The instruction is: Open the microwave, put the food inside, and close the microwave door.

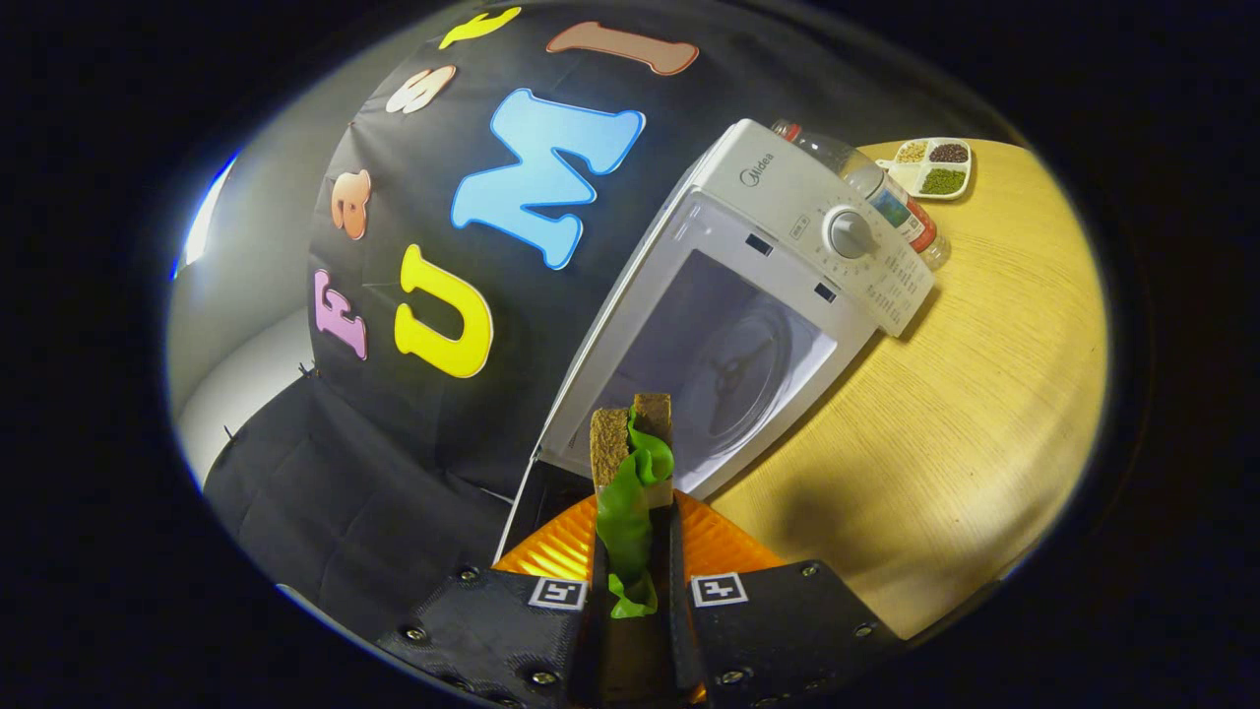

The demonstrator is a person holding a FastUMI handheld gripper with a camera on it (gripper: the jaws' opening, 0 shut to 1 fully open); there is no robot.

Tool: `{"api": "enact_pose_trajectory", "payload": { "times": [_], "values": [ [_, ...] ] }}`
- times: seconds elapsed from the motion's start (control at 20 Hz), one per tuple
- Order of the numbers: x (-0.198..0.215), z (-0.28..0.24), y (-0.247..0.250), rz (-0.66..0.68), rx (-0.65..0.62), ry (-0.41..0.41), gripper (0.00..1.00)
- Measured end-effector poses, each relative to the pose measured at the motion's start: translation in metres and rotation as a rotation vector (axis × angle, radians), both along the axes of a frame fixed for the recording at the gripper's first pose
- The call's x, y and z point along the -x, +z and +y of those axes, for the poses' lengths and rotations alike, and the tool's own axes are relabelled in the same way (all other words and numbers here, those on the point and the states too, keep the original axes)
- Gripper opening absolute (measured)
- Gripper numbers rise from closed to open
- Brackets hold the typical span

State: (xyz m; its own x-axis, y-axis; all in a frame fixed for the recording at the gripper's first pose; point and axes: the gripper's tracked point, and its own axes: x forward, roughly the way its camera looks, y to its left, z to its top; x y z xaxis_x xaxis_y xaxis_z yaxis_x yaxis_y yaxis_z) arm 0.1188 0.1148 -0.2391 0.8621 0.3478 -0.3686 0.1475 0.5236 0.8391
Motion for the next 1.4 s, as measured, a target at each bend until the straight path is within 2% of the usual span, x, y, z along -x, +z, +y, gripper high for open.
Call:
{"api": "enact_pose_trajectory", "payload": {
  "times": [0.45,0.65,1.1,1.15,1.2,1.25,1.3,1.35,1.4],
  "values": [
    [-0.078,0.010,-0.041,-0.040,0.029,-0.068,0.24],
    [-0.107,0.007,-0.063,-0.037,0.081,-0.089,0.24],
    [-0.144,-0.003,-0.114,0.019,0.120,-0.123,0.24],
    [-0.144,-0.005,-0.119,0.035,0.143,-0.120,0.29],
    [-0.144,-0.007,-0.121,0.046,0.168,-0.121,0.29],
    [-0.143,-0.009,-0.125,0.062,0.198,-0.119,0.38],
    [-0.140,-0.009,-0.129,0.084,0.237,-0.111,0.38],
    [-0.138,-0.014,-0.133,0.098,0.296,-0.099,0.56],
    [-0.134,-0.018,-0.131,0.096,0.344,-0.093,0.63]
  ]
}}
